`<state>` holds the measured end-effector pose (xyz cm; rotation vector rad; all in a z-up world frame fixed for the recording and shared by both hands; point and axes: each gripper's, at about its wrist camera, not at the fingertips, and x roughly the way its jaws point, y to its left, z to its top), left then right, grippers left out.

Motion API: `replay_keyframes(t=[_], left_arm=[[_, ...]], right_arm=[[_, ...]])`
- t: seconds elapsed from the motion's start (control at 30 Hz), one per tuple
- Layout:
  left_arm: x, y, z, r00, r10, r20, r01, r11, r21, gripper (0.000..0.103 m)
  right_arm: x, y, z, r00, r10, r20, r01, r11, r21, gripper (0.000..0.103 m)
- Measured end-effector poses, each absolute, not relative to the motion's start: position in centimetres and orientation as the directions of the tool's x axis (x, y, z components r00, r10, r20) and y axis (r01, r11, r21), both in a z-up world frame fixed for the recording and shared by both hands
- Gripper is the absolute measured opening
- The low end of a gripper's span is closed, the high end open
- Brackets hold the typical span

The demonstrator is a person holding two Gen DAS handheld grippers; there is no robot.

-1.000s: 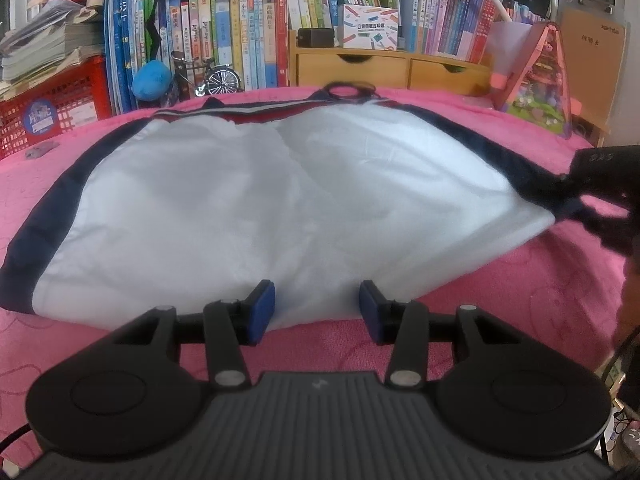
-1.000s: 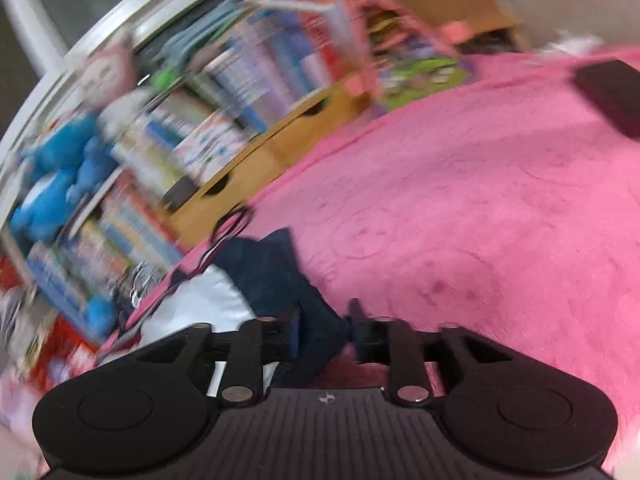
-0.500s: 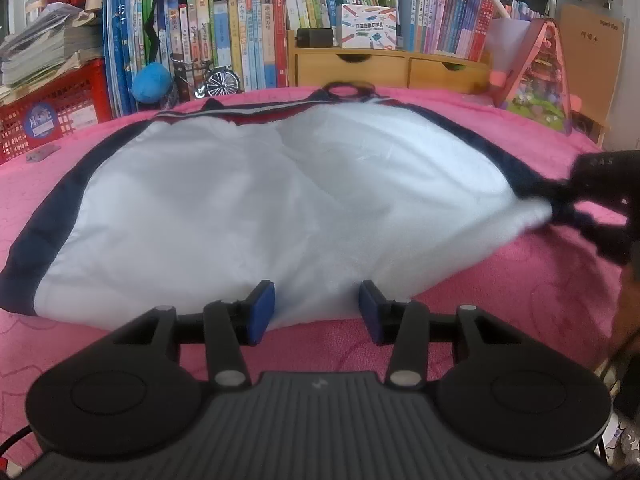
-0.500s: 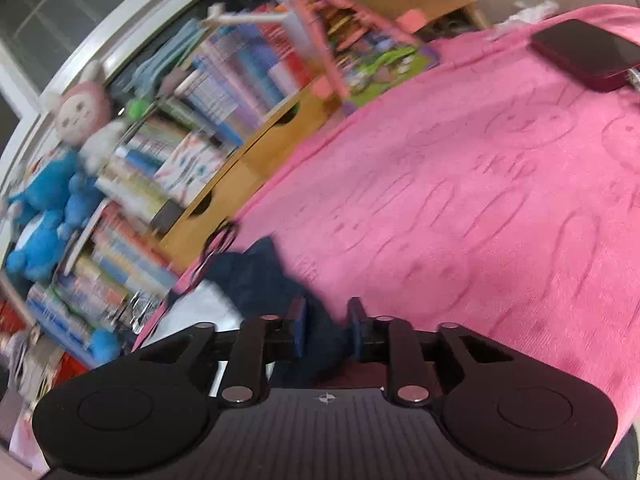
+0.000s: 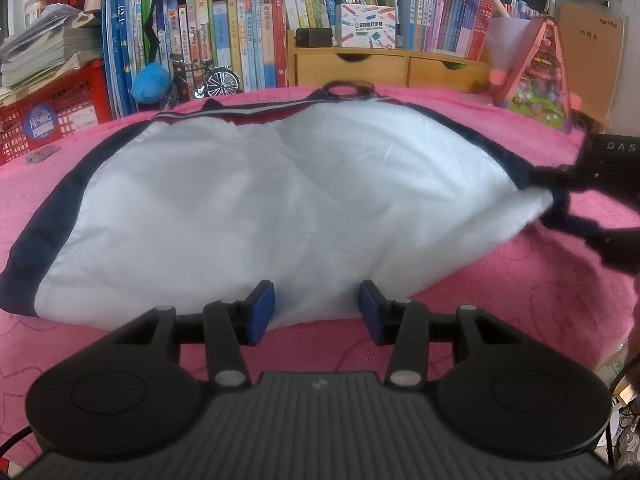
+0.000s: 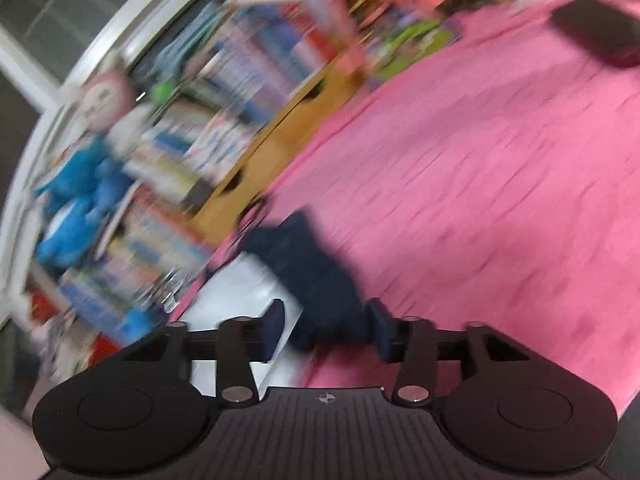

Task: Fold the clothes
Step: 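Lift the navy sleeve across the jacket body with the right tool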

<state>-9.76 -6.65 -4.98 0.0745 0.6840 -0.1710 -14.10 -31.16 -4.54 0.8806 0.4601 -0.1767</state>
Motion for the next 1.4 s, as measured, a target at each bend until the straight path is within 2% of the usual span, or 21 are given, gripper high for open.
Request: replay_keyframes(t=[0.07,0.1,0.17,0.23,0.3,0.4,0.5,0.57,0.63,0.7,0.77,0.83,0.87,0.9,1.0,1.1,1.2,1.33,1.4], left_arm=[[-9.8,-6.6,-5.0,0.761,-0.135,-0.634,0.184,0.983,0.011,0.045],[-9.8,-6.5,-5.0,0.761,-0.137,-0.634,0.186,0.983,0.011,0.045],[-9.8,-6.5,-5.0,0.761,-0.139,-0.634,0.188,0.982,0.009,0.045],[-9.8,-6.5,-5.0,0.76,-0.14,-0.634,0.188,0.982,0.007,0.045],[-9.8,-6.4,-5.0,0.759,-0.144,-0.634,0.188,0.982,0.002,0.045],[-9.8,-6.2,-4.9,0.758,-0.157,-0.634,0.192,0.981,-0.013,0.045],[-9.8,-5.9,-4.9,0.757,-0.169,-0.631,0.194,0.98,-0.029,0.045],[-9.8,-5.7,-4.9,0.751,-0.182,-0.635,0.208,0.978,-0.035,0.045],[-9.8,-5.4,-4.9,0.75,-0.195,-0.632,0.211,0.976,-0.051,0.045],[-9.8,-5.0,-4.9,0.748,-0.209,-0.63,0.216,0.974,-0.067,0.045],[-9.8,-4.7,-4.9,0.747,-0.222,-0.627,0.222,0.972,-0.079,0.044],[-9.9,-4.6,-4.9,0.748,-0.227,-0.623,0.228,0.97,-0.08,0.044],[-9.9,-4.6,-5.0,0.749,-0.229,-0.622,0.231,0.97,-0.079,0.044],[-9.9,-4.5,-5.0,0.749,-0.232,-0.62,0.234,0.969,-0.08,0.044],[-9.9,-3.7,-4.8,0.743,-0.262,-0.616,0.229,0.964,-0.133,0.044],[-9.3,-1.0,-4.3,0.714,-0.352,-0.605,0.202,0.931,-0.304,0.043],[-8.9,3.3,-3.8,0.709,-0.45,-0.543,0.151,0.849,-0.506,0.043],[-8.9,7.9,-2.4,0.765,-0.47,-0.441,0.125,0.779,-0.614,0.046],[-7.8,9.2,-2.7,0.76,-0.467,-0.453,0.059,0.743,-0.667,0.048]], right_arm=[[-13.4,-29.9,-4.6,0.879,0.058,-0.473,0.322,0.661,0.678,0.046],[-13.2,-29.8,-4.7,0.873,0.039,-0.486,0.339,0.667,0.663,0.037],[-13.0,-30.5,-5.0,0.869,0.004,-0.494,0.373,0.651,0.661,0.028],[-12.9,-31.5,-4.8,0.869,-0.023,-0.493,0.392,0.639,0.662,0.027],[-12.8,-31.5,-3.5,0.875,-0.059,-0.48,0.392,0.67,0.631,0.021],[-11.5,-30.0,0.0,0.908,-0.05,-0.416,0.309,0.749,0.586,0.019],[-8.6,-25.8,4.3,0.94,0.076,-0.333,0.123,0.835,0.537,0.014],[-5.6,-20.7,7.2,0.925,0.233,-0.299,-0.072,0.882,0.465,0.012],[-2.7,-14.3,8.7,0.83,0.442,-0.342,-0.307,0.872,0.382,0.012],[-0.6,-9.0,9.1,0.685,0.596,-0.42,-0.498,0.803,0.328,0.013],[-0.3,-7.2,9.6,0.606,0.678,-0.415,-0.585,0.734,0.345,0.017],[-0.9,-7.9,10.2,0.587,0.727,-0.358,-0.626,0.687,0.37,0.033],[-1.4,-8.7,10.6,0.585,0.745,-0.32,-0.64,0.667,0.38,0.05],[-2.0,-9.7,10.9,0.596,0.749,-0.288,-0.646,0.661,0.382,0.054],[-3.8,-13.4,10.7,0.702,0.657,-0.275,-0.567,0.75,0.341,0.055],[-5.8,-16.4,8.7,0.814,0.483,-0.323,-0.419,0.873,0.251,0.055],[-8.4,-18.2,4.9,0.852,0.357,-0.382,-0.293,0.931,0.217,0.056],[-12.3,-17.8,0.0,0.827,0.318,-0.464,-0.232,0.944,0.234,0.056],[-13.3,-16.3,-1.5,0.815,0.319,-0.483,-0.223,0.943,0.245,0.056]])
